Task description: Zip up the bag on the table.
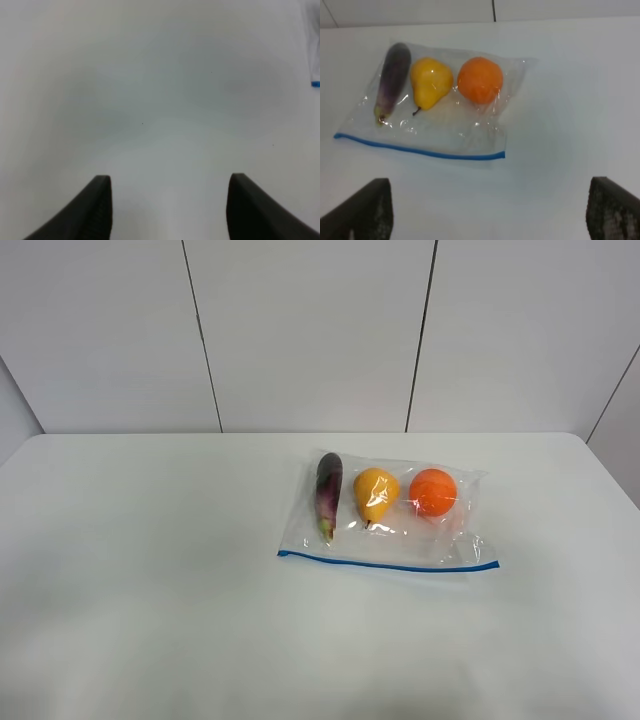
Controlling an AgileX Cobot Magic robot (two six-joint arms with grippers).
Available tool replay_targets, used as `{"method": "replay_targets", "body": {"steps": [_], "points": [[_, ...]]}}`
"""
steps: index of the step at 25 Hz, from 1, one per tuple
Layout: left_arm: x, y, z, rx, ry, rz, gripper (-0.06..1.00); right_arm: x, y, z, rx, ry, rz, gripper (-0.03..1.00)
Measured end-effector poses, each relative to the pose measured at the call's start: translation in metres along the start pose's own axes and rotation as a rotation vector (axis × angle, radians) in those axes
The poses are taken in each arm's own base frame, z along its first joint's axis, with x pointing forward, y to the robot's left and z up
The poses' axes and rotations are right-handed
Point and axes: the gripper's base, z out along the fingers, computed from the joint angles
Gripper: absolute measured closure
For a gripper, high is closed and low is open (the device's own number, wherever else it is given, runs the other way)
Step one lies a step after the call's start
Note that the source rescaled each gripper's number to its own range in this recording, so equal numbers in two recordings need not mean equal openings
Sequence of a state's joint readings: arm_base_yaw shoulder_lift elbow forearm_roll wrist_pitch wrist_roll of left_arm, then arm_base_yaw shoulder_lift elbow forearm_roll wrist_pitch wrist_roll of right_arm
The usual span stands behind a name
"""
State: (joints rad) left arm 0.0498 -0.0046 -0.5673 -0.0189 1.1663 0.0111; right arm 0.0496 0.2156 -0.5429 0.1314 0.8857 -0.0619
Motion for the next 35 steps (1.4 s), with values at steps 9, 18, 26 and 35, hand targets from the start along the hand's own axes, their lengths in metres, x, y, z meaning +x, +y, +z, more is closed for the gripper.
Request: {"method": "replay_targets", "body": {"steps": [9,18,26,35], "points": [[0.0,0.0,0.0,0.0,0.0,0.0,0.28,0.025,-0.007,-0.026,0.101,-0.07,-0.019,0.13],[0.0,0.0,0.0,0.0,0.0,0.0,0.28,0.034,-0.012,-0.026,0.147,-0.05,-0.001,0.14],[0.0,0.0,0.0,0.0,0.0,0.0,0.28,0.036,-0.012,-0.025,0.149,-0.039,0.011,0.14],[0.0,0.0,0.0,0.0,0.0,0.001,0.28,0.036,-0.012,-0.025,0.15,-0.038,0.01,0.14]]}}
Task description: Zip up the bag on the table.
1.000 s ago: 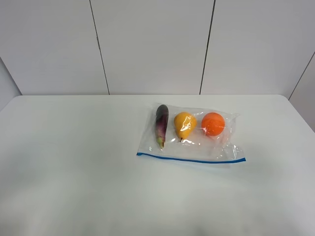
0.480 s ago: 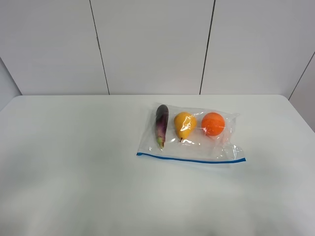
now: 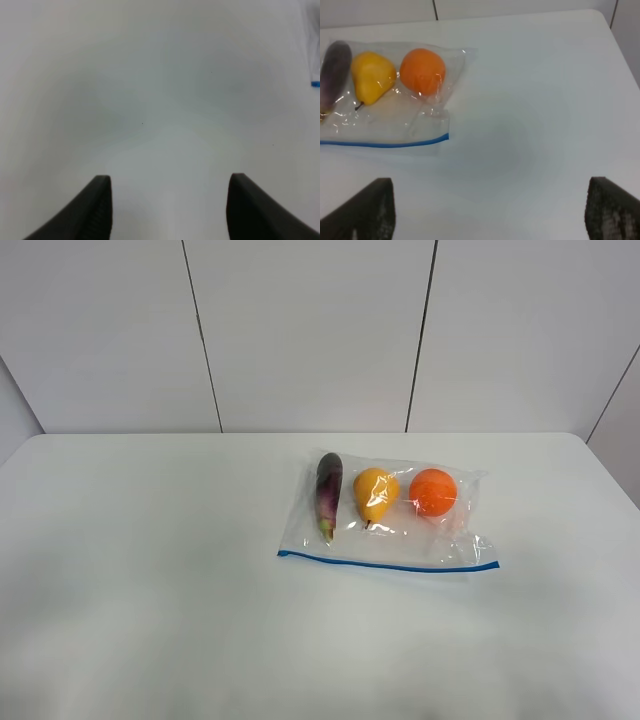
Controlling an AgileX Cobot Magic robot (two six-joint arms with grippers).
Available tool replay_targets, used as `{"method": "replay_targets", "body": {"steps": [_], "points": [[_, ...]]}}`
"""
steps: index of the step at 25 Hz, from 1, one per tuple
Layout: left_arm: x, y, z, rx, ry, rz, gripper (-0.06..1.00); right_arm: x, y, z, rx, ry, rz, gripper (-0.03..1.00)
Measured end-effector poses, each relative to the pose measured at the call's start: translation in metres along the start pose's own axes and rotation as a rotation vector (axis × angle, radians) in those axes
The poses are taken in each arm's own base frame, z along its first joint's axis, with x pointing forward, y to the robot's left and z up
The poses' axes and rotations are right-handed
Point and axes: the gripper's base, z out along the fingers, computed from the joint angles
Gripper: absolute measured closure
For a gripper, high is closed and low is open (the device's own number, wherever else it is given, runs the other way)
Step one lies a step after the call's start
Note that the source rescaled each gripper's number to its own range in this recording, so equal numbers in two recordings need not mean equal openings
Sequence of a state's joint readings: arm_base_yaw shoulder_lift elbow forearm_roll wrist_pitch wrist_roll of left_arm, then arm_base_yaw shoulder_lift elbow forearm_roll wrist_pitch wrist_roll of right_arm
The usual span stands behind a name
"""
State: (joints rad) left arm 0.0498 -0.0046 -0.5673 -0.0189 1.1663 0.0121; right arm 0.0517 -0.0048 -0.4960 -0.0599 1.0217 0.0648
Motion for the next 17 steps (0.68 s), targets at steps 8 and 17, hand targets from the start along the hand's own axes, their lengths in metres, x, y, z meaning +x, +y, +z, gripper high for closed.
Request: {"method": "replay_targets", "body": {"steps": [8,17], "points": [[0.0,0.0,0.0,0.0,0.0,0.0,0.28,0.0,-0.0001,0.0,0.001,0.0,0.0,0.14],[0.0,0.0,0.0,0.0,0.0,0.0,0.28,0.0,-0.0001,0.0,0.001,0.0,0.0,0.14]]}}
